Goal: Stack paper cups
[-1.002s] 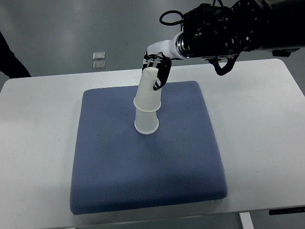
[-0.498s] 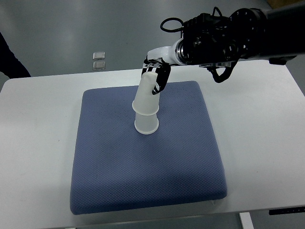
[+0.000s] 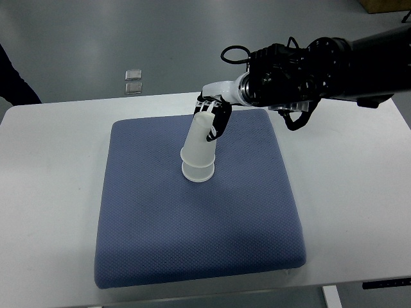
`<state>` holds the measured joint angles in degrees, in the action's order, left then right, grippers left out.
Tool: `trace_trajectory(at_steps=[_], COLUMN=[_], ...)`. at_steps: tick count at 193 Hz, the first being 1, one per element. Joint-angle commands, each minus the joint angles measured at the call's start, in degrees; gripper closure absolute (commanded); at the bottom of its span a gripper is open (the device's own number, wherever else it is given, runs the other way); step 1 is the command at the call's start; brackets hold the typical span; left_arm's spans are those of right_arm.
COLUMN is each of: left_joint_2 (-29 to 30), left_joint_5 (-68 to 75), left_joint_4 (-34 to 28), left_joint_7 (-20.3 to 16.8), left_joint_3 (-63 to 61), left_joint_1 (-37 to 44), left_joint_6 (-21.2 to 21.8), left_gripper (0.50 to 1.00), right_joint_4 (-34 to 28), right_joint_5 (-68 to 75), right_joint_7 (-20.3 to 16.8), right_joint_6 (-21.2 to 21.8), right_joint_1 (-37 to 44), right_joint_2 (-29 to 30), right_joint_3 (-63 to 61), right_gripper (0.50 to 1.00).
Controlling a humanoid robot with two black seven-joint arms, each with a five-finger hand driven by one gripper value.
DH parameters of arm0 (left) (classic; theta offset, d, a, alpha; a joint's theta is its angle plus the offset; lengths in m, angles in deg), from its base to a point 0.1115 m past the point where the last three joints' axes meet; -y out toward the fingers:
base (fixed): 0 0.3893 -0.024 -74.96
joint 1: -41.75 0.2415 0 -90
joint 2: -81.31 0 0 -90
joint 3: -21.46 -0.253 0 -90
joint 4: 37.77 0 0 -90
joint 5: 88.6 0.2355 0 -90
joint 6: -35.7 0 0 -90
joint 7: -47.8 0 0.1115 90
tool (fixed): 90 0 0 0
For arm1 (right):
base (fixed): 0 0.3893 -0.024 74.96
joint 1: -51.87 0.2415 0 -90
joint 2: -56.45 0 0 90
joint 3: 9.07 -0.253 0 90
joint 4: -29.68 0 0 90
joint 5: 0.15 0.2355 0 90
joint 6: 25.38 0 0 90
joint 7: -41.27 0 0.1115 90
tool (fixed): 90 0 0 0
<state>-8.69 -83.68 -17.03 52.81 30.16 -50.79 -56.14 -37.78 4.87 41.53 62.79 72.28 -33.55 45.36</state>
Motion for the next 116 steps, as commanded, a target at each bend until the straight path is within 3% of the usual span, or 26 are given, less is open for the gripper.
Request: trace_trajectory(at_steps=[1,48,68,116], left_joint_2=[0.0,0.0,0.0,0.0], left_joint_5=[0.0,0.0,0.0,0.0], left_joint_4=[0.0,-0.1,0.0,-0.1], left_joint_7=[0.0,0.0,0.0,0.0], left_joint_3=[0.0,0.0,0.0,0.0], left_joint_1=[0.0,0.0,0.0,0.0], left_joint_6=[0.0,0.0,0.0,0.0], left_gripper=[0.500,0.500,0.500,0.500], right_joint_4=[0.3,0.6,0.6,1.1], right_joint_5=[0.0,-0.1,-0.1,0.1], right_joint_7=[0.0,0.1,0.1,0.2], right_joint_6=[-0.6,-0.6,-0.6,-0.3], right_joint_1=[-0.9,-1.8,-2.0,-0.8], right_joint_2=[0.0,0.0,0.0,0.0], right_joint_3=[-0.7,-1.2,-2.7,-5.5], right_gripper=[0.695,0.681,0.640,0.595])
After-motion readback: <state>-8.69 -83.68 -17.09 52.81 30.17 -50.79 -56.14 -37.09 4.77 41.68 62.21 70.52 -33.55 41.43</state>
